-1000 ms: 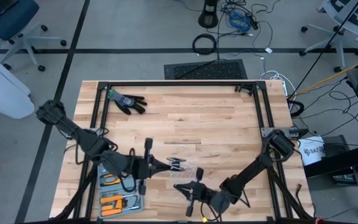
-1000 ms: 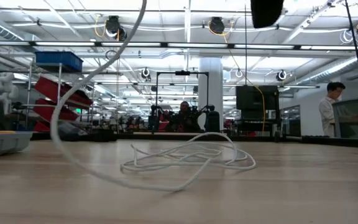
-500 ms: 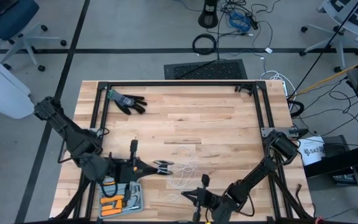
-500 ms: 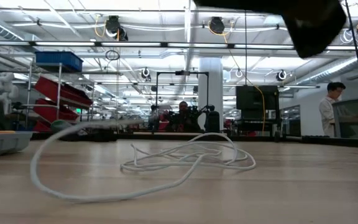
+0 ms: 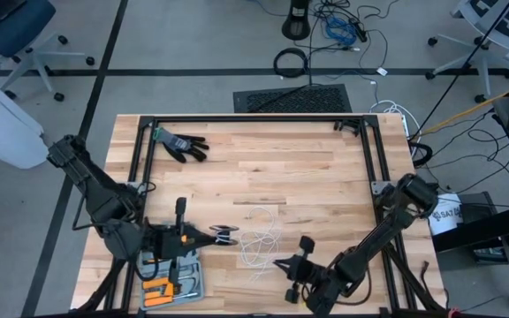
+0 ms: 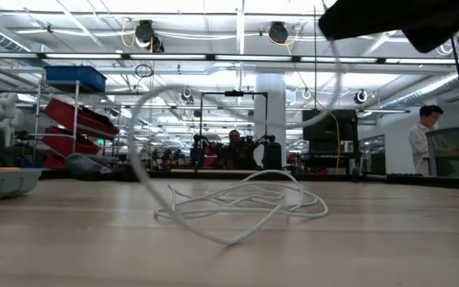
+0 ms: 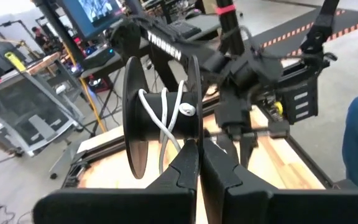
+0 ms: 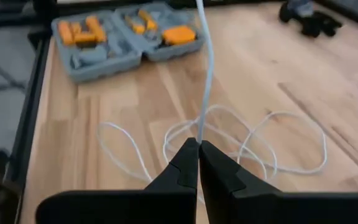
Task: Coil cords
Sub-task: Coil the white cable wire into the spool
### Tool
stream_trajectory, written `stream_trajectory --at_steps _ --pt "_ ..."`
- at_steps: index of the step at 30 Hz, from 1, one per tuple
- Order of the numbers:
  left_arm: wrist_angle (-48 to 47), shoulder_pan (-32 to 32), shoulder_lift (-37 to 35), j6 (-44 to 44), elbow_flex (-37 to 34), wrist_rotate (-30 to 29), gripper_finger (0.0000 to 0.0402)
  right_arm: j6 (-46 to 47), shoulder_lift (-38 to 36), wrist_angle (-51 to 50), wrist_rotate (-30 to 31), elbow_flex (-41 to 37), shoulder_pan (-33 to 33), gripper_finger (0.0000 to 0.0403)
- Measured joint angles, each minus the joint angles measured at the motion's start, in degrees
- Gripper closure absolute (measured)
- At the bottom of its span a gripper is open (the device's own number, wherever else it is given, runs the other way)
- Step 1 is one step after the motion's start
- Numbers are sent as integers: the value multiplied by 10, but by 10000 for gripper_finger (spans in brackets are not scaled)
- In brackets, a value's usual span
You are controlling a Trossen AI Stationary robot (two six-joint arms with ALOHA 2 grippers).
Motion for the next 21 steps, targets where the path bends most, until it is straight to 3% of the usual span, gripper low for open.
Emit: stream_trajectory --at_steps 7,21 --pt "-17 0 0 -30 0 -1 395 -9 -62 -89 -92 0 -9 393" --pt "-58 0 0 -98 0 6 395 -160 -154 -164 -239 0 -63 296"
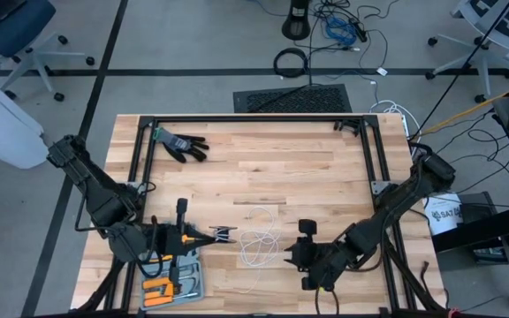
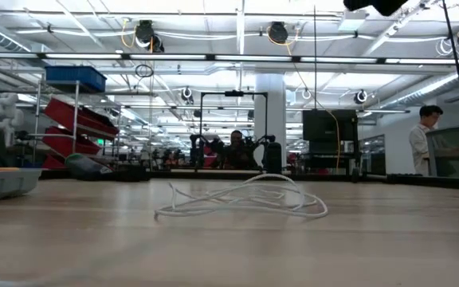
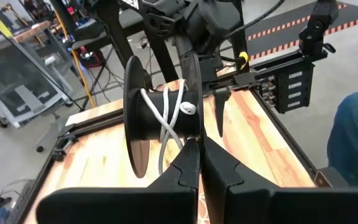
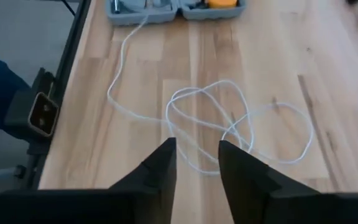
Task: Coil cords
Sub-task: Coil the white cable wire into the spool
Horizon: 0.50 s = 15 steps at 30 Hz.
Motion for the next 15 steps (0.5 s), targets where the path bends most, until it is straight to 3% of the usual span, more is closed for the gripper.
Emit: stream_trajectory --at_steps 5,11,15 --pt "-8 3 1 -15 0 0 395 -74 7 89 11 0 -18 278" --pt "-10 14 2 -18 0 0 395 -195 57 326 14 0 -45 275" --pt "-11 17 2 -19 0 0 395 -223 101 423 -1 0 -71 275"
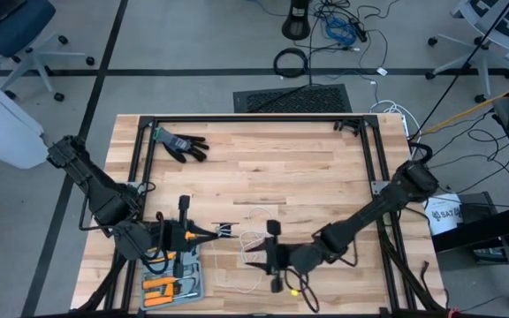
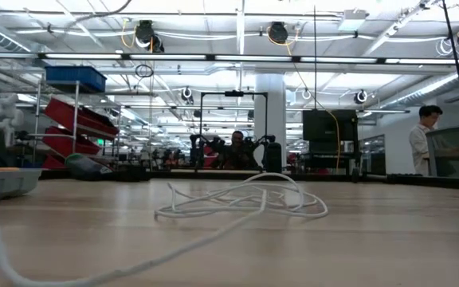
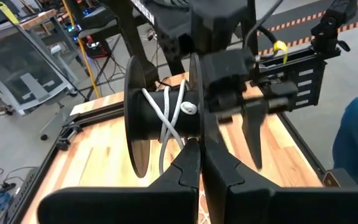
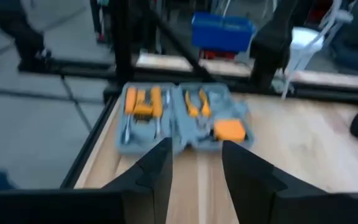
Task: Coil cords
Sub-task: Coil the white cable wire into the spool
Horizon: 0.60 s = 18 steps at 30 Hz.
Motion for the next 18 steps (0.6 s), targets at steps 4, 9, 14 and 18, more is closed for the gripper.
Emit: stream_trajectory --at_steps 4,9,14,18 --pt "0 0 0 0 0 10 395 -16 21 78 -28 0 -28 275" --pt "0 0 0 0 0 30 395 -34 36 140 -26 0 -59 275" --pt "1 0 2 0 0 31 395 -51 83 232 -26 0 -78 275" --pt "1 0 2 0 0 31 395 -64 118 308 -26 0 -81 275"
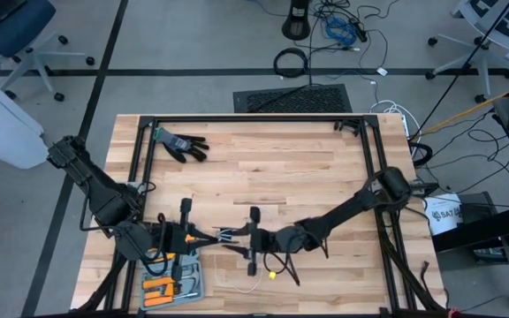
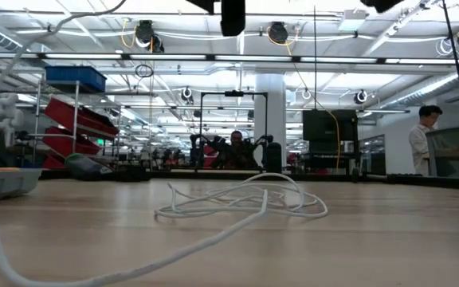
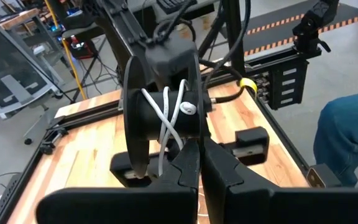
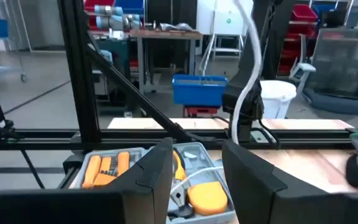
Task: Coil cords
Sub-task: Coil the white cable wire into the spool
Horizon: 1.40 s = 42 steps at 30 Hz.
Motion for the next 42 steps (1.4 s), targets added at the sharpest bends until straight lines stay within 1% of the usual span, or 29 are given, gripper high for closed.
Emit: stream_trajectory --at_steps 6,11,16,23,25,27,32,33,38,42 --pt "0 0 0 0 0 0 395 -23 29 61 4 0 -7 275" --pt "0 0 0 0 0 0 395 -5 30 29 17 0 -10 275" --pt "3 0 0 16 0 0 395 3 30 34 20 0 -10 275" --pt "4 0 0 31 0 0 395 -31 30 82 23 0 -16 277" --pt "4 0 0 34 0 0 395 -38 30 88 18 0 -19 285" --pt "4 0 0 35 0 0 395 -36 30 80 17 0 -22 303" --pt "2 -2 0 32 0 0 395 -19 30 39 20 0 -21 384" --pt "1 -4 0 32 0 0 395 -15 30 34 21 0 -19 393" --pt "-1 -17 0 21 0 1 395 1 25 -1 50 0 -6 400" --pt "-8 -32 0 -1 0 5 395 10 -3 -49 49 0 13 401"
